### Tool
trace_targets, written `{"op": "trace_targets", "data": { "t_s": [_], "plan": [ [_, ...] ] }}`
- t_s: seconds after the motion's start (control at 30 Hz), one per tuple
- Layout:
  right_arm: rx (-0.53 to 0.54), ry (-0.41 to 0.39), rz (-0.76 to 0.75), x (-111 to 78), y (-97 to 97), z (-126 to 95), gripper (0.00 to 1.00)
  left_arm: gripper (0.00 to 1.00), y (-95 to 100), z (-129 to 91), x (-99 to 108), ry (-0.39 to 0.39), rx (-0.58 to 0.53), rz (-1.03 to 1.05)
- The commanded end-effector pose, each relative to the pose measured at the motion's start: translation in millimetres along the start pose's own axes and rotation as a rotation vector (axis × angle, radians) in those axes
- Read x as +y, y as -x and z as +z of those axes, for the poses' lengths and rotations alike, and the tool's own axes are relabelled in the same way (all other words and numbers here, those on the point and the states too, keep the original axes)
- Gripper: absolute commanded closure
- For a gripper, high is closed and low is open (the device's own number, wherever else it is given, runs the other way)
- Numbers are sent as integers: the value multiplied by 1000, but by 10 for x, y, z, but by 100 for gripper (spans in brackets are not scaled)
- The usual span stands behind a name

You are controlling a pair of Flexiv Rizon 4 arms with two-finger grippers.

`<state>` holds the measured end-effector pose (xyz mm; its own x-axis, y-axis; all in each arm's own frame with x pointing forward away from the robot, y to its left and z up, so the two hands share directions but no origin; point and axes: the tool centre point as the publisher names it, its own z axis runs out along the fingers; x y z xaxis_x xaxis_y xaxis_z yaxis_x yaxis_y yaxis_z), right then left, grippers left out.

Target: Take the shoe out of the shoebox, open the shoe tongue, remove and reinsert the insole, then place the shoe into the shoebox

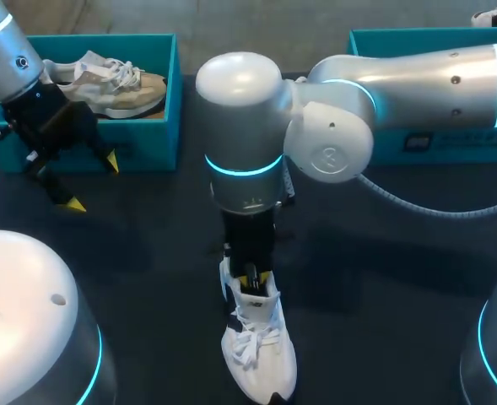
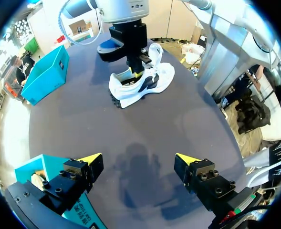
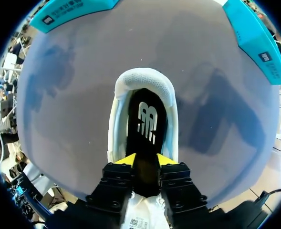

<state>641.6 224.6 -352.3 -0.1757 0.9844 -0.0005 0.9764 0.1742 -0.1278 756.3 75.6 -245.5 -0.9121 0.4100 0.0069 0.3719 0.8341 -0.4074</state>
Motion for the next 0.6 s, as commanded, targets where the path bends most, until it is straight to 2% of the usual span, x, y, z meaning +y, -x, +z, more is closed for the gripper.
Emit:
{"op": "trace_targets", "data": {
  "t_s": [0.03, 0.1, 0.2, 0.3, 0.33, 0.6],
  "plan": [
    [20, -5, -3, -21, 52, 44, 63, 0, -12, -3, 0, 2, 0, 0],
    [24, -9, -3, -33, 54, 58, 61, 0, -12, -3, 0, 2, 0, 0],
    [33, -21, -3, -51, 65, 73, 51, 0, -12, -3, 0, 2, 0, 0],
    [37, -25, -5, -60, 70, 74, 8, 0, -12, -3, 0, 2, 0, 0],
    [38, -26, -5, -65, 68, 70, 0, 0, -12, -3, 0, 2, 0, 0],
    [38, -27, -7, -85, 41, 53, 0, 0, -12, -3, 0, 2, 0, 0]
  ]
}}
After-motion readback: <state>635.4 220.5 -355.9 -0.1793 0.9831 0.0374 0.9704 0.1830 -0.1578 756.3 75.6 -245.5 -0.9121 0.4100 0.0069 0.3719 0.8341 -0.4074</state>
